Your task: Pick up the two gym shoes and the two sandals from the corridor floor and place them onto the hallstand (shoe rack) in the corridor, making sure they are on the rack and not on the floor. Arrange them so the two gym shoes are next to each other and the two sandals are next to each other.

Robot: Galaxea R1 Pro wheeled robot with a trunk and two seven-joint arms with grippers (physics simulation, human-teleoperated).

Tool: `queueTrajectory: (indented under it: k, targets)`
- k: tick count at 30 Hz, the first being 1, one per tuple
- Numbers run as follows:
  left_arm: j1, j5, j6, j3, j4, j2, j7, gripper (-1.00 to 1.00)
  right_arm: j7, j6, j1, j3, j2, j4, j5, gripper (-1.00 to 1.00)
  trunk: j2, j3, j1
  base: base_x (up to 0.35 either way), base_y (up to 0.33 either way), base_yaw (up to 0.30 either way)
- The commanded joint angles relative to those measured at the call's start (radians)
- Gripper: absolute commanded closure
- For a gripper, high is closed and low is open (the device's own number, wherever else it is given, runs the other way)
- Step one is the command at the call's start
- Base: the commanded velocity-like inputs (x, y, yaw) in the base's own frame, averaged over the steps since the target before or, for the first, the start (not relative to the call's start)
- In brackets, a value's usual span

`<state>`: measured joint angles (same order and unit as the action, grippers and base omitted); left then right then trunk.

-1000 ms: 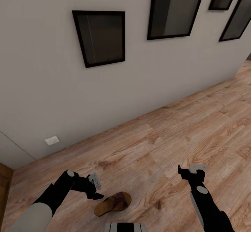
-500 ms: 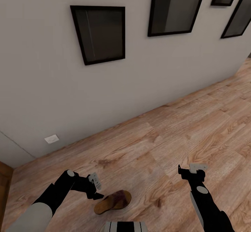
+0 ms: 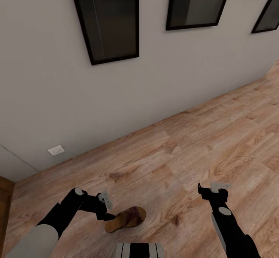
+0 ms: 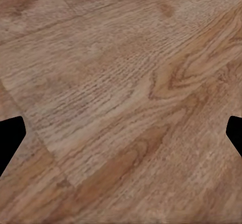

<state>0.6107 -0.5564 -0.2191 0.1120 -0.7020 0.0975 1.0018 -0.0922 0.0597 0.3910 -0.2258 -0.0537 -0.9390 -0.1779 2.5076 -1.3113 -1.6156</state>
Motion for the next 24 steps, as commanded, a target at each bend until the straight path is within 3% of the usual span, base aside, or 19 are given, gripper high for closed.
queueTrajectory:
  k: [1, 17, 24]
  targets:
    - [0.001, 0.000, -0.011, 0.003, -0.002, 0.001, 0.003, -1.00, -0.003, 0.006, 0.000, 0.000, 0.000, -0.001, -0.010, -1.00, 0.001, -0.006, 0.000, 0.000, 0.000, 0.000]
    - [0.008, -0.006, -0.011, 0.007, -0.010, 0.000, -0.003, -1.00, -0.003, 0.006, 0.000, 0.002, 0.000, -0.001, -0.010, -1.00, 0.004, -0.094, -0.007, 0.000, 0.000, 0.000]
    - [0.008, -0.008, -0.074, 0.010, -0.071, 0.004, -0.004, -1.00, -0.003, 0.006, 0.000, 0.002, 0.000, -0.001, -0.010, -1.00, 0.006, -0.132, -0.011, 0.000, 0.000, 0.000]
